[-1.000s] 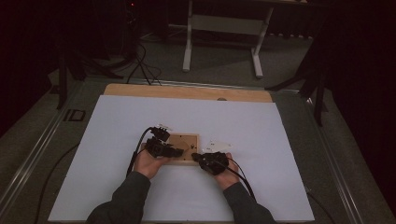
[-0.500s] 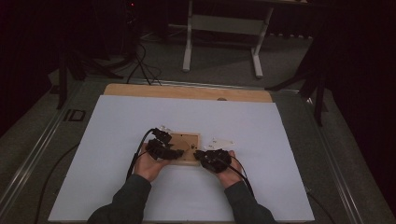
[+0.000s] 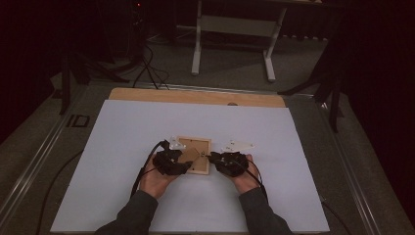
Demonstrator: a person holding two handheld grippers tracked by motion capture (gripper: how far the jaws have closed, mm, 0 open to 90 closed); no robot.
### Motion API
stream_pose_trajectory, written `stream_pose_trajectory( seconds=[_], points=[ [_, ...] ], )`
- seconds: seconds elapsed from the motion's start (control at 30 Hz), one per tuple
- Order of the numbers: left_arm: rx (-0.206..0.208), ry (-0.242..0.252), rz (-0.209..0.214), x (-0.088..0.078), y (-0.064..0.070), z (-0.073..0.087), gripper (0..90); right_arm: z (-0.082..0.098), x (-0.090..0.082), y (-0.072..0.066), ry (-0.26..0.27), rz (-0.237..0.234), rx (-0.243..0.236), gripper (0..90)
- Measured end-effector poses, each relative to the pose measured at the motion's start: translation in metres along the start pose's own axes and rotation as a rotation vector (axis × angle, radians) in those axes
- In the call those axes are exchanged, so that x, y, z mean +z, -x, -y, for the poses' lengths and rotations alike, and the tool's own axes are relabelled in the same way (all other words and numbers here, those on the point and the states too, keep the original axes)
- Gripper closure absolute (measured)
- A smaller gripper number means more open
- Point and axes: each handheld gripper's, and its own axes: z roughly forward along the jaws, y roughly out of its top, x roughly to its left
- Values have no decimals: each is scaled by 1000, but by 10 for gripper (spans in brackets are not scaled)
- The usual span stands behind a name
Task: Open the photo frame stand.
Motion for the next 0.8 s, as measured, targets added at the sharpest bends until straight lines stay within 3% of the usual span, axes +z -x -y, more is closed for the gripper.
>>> stream_pose_trajectory(
  seconds=[0.3,0.7,0.73,0.8],
  points=[
    [82,45,-60,-5,13,11,532,-1,0,1,2,8,0,723],
    [121,90,-102,-8,21,22,534,-3,-3,4,20,29,30,600],
    [142,117,-116,-9,24,27,533,-3,-3,4,21,24,35,559],
    [152,125,-119,-9,25,28,533,-3,-3,4,24,19,38,538]
  ],
)
